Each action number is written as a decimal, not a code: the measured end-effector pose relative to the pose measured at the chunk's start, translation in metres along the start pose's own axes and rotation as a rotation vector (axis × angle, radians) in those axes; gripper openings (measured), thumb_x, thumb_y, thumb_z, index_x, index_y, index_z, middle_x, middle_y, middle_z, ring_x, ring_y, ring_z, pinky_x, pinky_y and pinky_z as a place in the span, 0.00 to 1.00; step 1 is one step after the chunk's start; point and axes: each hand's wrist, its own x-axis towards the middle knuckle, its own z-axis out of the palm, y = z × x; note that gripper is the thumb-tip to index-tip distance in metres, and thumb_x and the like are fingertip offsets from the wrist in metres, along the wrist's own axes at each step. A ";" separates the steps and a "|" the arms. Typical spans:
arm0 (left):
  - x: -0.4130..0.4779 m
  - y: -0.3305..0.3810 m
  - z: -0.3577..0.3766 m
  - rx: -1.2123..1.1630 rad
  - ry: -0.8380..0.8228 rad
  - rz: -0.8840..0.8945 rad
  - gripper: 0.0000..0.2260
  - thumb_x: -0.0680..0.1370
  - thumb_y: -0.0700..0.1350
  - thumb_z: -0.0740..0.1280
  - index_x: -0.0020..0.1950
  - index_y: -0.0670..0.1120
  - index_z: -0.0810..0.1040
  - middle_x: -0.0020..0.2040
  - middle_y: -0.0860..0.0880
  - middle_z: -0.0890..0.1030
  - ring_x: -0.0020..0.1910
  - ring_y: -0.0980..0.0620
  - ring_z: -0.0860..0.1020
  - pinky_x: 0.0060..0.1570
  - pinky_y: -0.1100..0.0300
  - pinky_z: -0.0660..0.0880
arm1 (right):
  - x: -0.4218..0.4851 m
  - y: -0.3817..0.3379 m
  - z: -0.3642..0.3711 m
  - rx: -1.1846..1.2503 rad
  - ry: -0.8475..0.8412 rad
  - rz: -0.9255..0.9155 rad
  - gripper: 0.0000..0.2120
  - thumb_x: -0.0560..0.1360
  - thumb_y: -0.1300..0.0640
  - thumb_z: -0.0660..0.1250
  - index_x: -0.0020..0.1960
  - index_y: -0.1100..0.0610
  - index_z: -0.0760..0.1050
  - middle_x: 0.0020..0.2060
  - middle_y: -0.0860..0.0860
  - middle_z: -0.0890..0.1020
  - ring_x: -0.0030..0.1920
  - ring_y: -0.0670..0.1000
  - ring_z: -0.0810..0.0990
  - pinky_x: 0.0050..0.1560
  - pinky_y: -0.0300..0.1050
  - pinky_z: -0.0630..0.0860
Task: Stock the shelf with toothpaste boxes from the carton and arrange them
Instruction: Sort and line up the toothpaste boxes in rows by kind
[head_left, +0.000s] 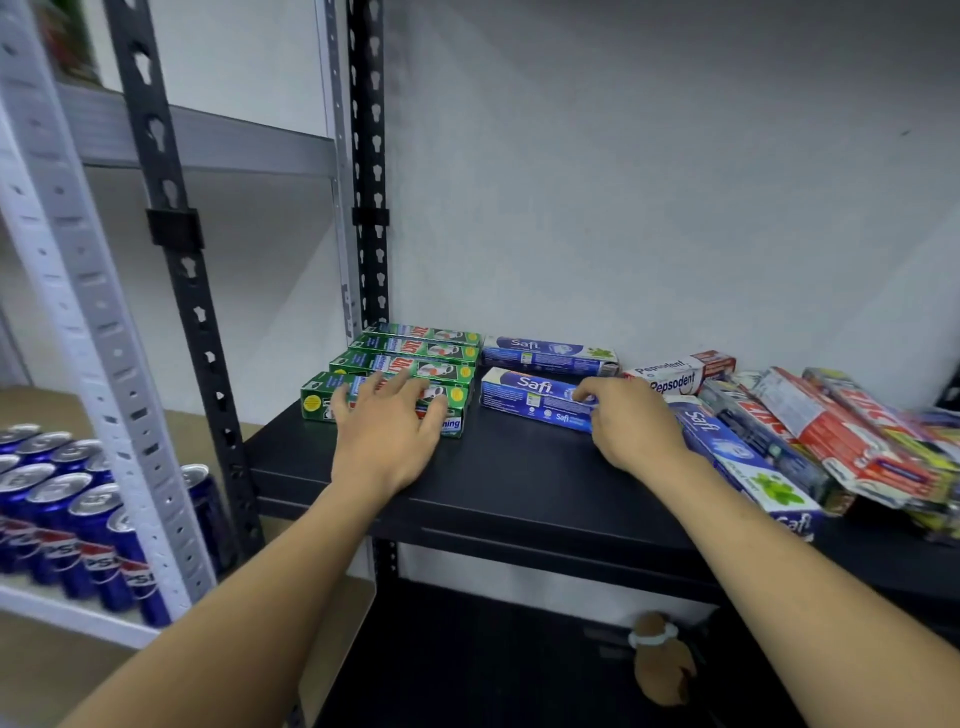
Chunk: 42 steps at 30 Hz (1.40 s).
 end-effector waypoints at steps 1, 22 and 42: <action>0.000 0.000 0.000 0.000 0.002 0.000 0.25 0.82 0.62 0.49 0.72 0.54 0.72 0.76 0.53 0.68 0.77 0.48 0.60 0.75 0.40 0.46 | 0.004 0.000 0.003 0.006 0.006 -0.004 0.19 0.76 0.65 0.62 0.62 0.49 0.77 0.56 0.56 0.80 0.56 0.59 0.77 0.48 0.48 0.74; 0.000 0.000 0.001 -0.016 0.041 0.009 0.22 0.82 0.61 0.51 0.69 0.55 0.74 0.73 0.55 0.71 0.76 0.50 0.62 0.74 0.43 0.48 | 0.049 0.009 0.030 0.076 0.076 0.053 0.18 0.73 0.70 0.60 0.56 0.53 0.74 0.53 0.58 0.79 0.52 0.61 0.76 0.46 0.47 0.71; 0.000 0.000 0.000 -0.005 0.024 0.004 0.22 0.82 0.61 0.51 0.70 0.55 0.73 0.74 0.55 0.70 0.76 0.50 0.61 0.74 0.43 0.47 | 0.068 0.021 0.058 0.143 0.166 -0.010 0.17 0.73 0.69 0.63 0.57 0.52 0.75 0.51 0.54 0.82 0.51 0.57 0.77 0.42 0.46 0.73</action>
